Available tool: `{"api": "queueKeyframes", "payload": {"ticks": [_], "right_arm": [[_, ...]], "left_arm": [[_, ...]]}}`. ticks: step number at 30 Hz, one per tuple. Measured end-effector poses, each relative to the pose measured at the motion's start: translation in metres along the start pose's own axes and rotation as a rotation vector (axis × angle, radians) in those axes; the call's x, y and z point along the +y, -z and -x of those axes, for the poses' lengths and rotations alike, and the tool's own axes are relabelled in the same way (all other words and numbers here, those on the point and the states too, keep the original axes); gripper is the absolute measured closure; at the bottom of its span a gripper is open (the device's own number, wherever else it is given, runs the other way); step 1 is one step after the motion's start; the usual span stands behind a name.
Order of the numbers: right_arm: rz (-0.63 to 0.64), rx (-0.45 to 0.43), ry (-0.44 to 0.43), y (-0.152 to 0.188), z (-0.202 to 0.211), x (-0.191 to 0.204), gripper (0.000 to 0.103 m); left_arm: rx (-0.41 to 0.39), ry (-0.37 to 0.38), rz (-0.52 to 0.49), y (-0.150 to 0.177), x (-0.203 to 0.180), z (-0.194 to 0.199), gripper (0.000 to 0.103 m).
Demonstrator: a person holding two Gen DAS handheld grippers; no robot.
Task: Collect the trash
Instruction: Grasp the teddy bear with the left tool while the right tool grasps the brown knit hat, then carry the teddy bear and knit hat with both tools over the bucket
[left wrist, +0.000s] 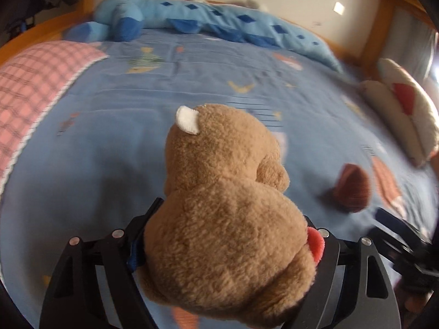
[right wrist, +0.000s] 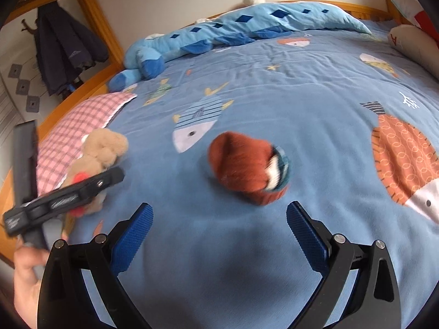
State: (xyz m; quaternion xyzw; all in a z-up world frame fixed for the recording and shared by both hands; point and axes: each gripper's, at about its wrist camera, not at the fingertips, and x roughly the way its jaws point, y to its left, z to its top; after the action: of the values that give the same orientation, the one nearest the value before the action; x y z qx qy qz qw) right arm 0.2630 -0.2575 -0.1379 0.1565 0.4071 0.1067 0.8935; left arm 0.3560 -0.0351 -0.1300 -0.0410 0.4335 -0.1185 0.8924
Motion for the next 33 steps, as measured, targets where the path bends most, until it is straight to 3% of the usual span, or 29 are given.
{"api": "queueKeyframes", "payload": {"ticks": [4, 11, 16, 17, 26, 33], "right_arm": [[-0.033, 0.042, 0.021, -0.015, -0.019, -0.014, 0.009], [-0.051, 0.080, 0.029, -0.033, -0.042, -0.023, 0.011], [0.003, 0.095, 0.062, -0.034, -0.052, -0.021, 0.058], [0.013, 0.093, 0.061, -0.033, -0.053, -0.021, 0.063], [0.150, 0.067, -0.008, -0.014, -0.025, 0.008, 0.066], [0.095, 0.053, -0.057, 0.004, 0.028, 0.001, 0.066]], "left_arm": [[0.001, 0.057, -0.036, 0.002, -0.020, -0.003, 0.022], [0.034, 0.080, -0.083, -0.001, -0.034, -0.018, 0.022], [0.044, 0.092, -0.102, 0.000, -0.040, -0.022, 0.022], [0.047, 0.093, -0.107, 0.001, -0.042, -0.023, 0.022], [0.029, 0.135, -0.150, 0.007, -0.064, -0.003, 0.022], [0.014, 0.204, -0.183, 0.028, -0.086, 0.050, 0.022]]}}
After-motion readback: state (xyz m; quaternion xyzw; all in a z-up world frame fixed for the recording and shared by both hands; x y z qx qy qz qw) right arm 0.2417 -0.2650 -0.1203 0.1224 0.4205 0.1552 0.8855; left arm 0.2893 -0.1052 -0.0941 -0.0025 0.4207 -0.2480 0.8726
